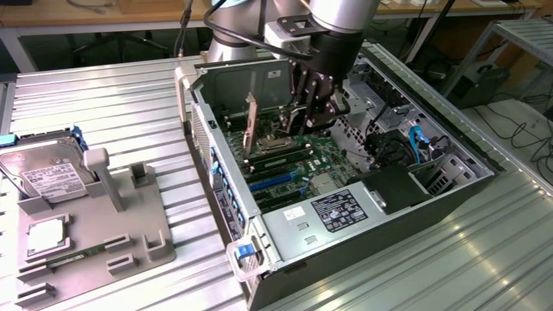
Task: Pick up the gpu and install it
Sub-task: 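Insert the gpu into the slot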
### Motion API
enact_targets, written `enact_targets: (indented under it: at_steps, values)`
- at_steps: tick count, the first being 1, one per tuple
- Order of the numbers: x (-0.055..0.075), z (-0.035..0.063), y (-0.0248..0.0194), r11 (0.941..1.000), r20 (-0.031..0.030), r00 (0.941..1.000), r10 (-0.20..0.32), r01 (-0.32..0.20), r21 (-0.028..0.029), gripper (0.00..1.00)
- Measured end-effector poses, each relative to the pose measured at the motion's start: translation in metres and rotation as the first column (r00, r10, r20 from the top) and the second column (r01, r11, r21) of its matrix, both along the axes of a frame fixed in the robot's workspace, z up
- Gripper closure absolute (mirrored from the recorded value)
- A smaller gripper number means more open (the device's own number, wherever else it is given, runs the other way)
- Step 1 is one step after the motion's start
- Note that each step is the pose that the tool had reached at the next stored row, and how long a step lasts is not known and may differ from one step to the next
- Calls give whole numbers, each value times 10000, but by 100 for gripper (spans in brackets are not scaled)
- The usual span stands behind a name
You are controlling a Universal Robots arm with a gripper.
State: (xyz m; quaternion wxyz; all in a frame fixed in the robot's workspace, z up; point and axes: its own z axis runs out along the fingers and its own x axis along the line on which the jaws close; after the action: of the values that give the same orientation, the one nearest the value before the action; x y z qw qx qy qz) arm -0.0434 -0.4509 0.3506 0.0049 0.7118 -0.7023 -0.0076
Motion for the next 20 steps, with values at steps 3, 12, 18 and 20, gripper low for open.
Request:
enact_targets:
  at_steps: [3, 12, 18, 20]
  values:
    - [0, -40, 0, 10000, -1, 10000, 0, 0, -1, 72]
    - [0, -209, 1, 10000, 0, 10000, 0, 0, 10, 72]
    - [0, -299, 2, 10000, 0, 10000, 0, 0, 39, 72]
    - [0, -326, 2, 10000, 0, 10000, 0, 0, 46, 72]
